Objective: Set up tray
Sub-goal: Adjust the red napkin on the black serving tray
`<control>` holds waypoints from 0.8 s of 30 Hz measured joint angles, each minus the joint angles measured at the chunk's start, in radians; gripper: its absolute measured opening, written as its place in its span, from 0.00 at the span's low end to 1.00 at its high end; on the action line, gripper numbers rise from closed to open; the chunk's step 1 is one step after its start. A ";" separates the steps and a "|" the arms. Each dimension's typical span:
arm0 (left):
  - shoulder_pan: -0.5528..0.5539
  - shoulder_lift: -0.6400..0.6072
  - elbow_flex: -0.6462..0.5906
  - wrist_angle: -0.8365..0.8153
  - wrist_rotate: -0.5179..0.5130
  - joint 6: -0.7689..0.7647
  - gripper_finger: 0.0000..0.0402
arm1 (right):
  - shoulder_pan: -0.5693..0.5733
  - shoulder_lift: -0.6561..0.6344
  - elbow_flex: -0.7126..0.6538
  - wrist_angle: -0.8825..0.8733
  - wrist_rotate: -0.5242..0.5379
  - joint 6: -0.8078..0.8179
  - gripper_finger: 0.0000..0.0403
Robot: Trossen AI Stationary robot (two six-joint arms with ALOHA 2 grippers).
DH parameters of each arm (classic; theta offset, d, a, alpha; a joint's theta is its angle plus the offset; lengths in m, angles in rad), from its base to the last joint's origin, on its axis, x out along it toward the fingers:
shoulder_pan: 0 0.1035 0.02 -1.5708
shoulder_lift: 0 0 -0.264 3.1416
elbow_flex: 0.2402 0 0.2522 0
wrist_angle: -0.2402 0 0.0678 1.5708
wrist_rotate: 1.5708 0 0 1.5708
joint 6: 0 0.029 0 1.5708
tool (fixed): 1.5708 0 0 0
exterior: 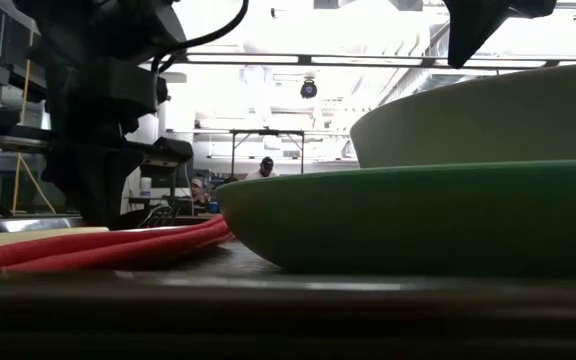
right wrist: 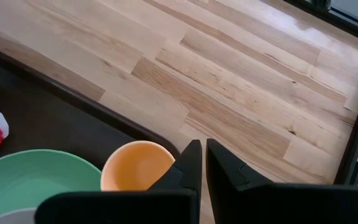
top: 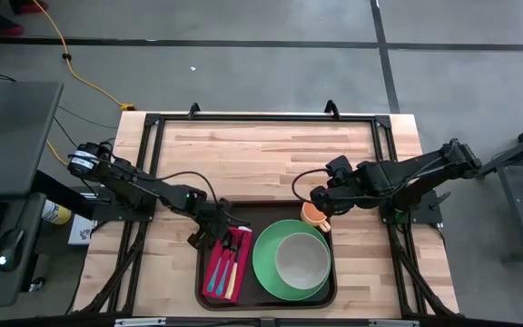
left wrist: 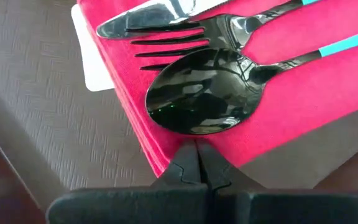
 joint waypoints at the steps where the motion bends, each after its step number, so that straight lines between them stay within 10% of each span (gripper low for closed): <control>1: -0.001 0.001 0.000 0.001 -0.011 -0.007 0.02 | 0.000 0.000 0.000 0.000 0.000 0.000 0.00; 24: 0.000 0.004 0.032 -0.004 -0.362 -0.253 0.02 | 0.000 0.000 0.000 0.001 0.000 -0.008 0.00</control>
